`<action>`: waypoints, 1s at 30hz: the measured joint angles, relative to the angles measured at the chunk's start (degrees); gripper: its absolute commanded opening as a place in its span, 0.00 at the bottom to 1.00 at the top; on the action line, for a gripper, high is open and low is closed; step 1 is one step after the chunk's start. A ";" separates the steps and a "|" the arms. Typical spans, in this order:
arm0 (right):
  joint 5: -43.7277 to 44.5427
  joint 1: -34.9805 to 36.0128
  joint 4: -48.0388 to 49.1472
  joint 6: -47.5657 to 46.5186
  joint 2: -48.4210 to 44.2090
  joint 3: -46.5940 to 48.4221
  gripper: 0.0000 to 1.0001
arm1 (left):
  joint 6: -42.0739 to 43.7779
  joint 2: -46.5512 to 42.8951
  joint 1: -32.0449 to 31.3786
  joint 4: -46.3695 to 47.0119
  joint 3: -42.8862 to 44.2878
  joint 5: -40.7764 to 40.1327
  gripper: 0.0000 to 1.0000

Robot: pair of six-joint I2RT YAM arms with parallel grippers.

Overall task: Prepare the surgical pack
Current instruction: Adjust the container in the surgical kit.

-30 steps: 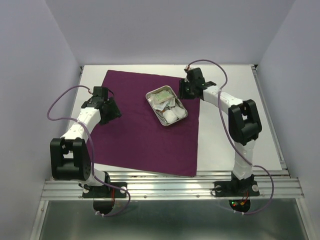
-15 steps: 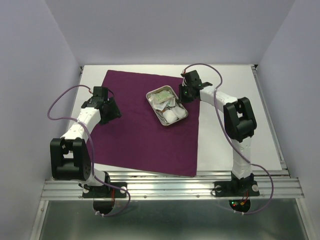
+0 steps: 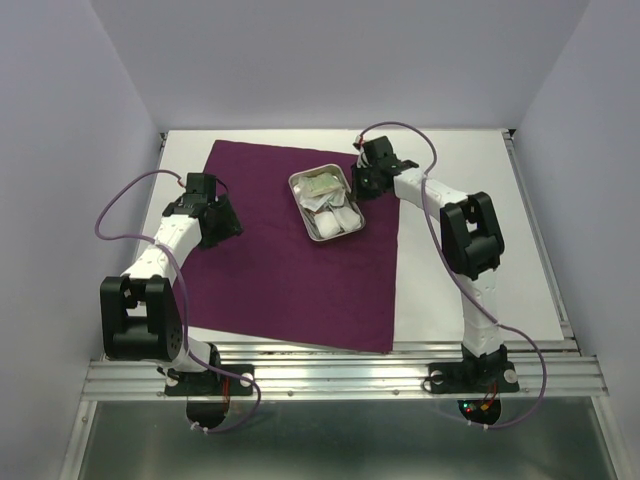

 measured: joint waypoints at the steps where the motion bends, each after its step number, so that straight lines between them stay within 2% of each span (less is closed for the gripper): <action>1: -0.28 0.04 0.09 -0.46 0.11 0.09 0.01 | 0.00 0.00 0.00 0.02 0.00 0.00 0.73; 13: -4.24 0.02 1.01 -5.90 0.11 -0.37 0.01 | 0.02 0.00 -0.02 -0.02 0.00 0.04 0.73; 28: -5.97 0.11 3.10 -6.93 -2.89 -5.51 0.01 | 0.02 0.00 -0.02 -0.04 0.00 0.46 0.72; 29: -5.97 0.15 3.13 -6.99 -2.97 -5.64 0.01 | 0.02 0.00 -0.02 -0.04 0.00 0.46 0.72; 30: -5.97 0.20 3.10 -7.06 -3.04 -5.73 0.06 | 0.02 0.00 -0.02 -0.04 0.00 0.46 0.73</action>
